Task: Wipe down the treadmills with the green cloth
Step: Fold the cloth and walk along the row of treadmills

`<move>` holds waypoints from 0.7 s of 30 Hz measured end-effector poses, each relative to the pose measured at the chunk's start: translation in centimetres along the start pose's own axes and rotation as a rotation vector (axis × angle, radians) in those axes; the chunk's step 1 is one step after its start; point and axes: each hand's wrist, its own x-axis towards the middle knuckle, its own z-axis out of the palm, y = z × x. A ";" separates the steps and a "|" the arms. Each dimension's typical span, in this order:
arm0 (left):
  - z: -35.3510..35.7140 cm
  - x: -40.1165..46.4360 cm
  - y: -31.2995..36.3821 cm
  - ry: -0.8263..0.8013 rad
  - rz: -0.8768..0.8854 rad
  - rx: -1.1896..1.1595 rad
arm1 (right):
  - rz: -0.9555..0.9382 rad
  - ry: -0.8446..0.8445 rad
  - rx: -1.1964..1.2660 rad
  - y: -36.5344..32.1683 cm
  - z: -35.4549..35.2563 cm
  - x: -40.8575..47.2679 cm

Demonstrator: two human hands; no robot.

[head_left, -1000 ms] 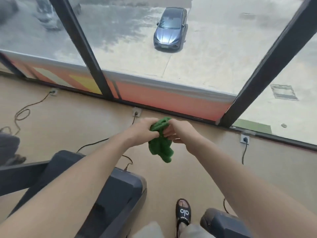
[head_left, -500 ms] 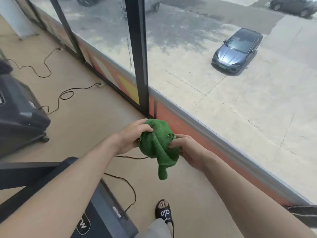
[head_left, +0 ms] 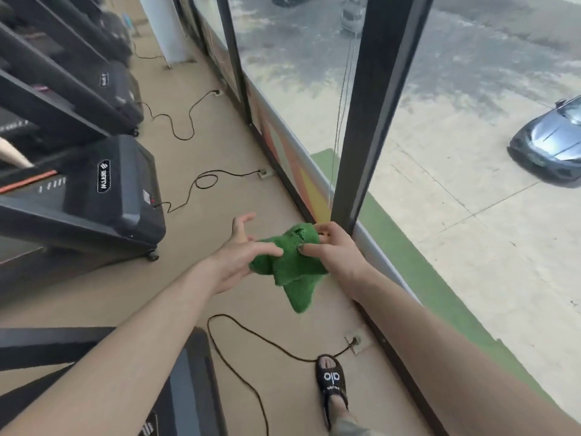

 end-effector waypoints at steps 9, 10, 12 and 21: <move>-13.2 14.3 9.5 0.228 0.084 0.561 | -0.149 -0.220 -0.354 -11.9 9.2 20.8; -15.1 16.0 10.4 0.243 0.078 0.602 | -0.153 -0.220 -0.406 -13.0 10.5 23.1; -19.8 20.5 12.2 0.272 0.074 0.681 | -0.176 -0.213 -0.520 -15.1 13.4 28.6; -39.2 39.4 23.4 0.195 0.186 0.874 | -0.296 -0.169 -0.958 -25.9 25.0 51.5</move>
